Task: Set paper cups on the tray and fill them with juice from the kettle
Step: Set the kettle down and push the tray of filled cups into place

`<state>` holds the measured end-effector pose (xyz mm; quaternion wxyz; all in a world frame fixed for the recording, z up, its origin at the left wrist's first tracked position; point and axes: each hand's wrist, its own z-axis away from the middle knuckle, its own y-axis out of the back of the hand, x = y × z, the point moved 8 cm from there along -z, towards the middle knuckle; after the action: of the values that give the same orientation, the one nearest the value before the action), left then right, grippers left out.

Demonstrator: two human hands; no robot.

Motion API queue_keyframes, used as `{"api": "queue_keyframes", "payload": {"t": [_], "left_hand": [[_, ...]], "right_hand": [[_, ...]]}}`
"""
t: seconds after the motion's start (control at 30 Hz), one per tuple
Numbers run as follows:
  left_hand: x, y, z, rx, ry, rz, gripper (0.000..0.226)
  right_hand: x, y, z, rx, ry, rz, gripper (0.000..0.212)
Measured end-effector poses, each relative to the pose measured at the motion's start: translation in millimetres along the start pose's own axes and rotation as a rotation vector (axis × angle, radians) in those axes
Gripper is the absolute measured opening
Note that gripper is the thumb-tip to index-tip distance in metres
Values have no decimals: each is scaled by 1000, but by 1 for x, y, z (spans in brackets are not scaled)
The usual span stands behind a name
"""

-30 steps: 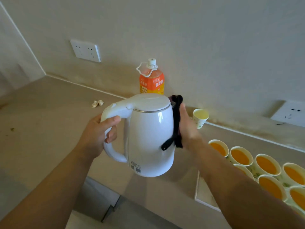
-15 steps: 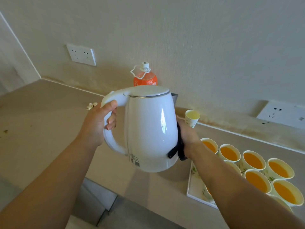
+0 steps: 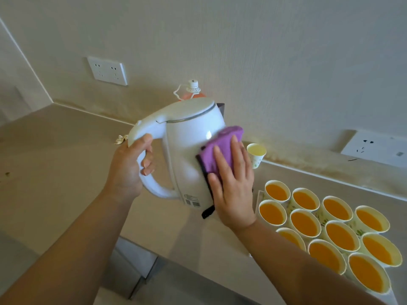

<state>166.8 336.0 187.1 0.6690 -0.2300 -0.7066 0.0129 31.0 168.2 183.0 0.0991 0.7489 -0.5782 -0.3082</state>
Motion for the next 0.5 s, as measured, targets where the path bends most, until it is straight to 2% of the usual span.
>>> {"api": "queue_keyframes", "payload": {"t": [0.13, 0.23, 0.33, 0.5], "left_hand": [[5, 7, -2, -71, 9, -3, 30], [10, 4, -6, -210, 76, 93, 44], [19, -7, -9, -296, 76, 135, 48], [18, -3, -17, -207, 38, 98, 48]], "right_hand": [[36, -10, -17, -166, -419, -567, 46], [58, -18, -39, -466, -853, -627, 39], [63, -30, -56, -579, -976, -784, 39], [68, -56, -28, -641, -1123, -1005, 30]]}}
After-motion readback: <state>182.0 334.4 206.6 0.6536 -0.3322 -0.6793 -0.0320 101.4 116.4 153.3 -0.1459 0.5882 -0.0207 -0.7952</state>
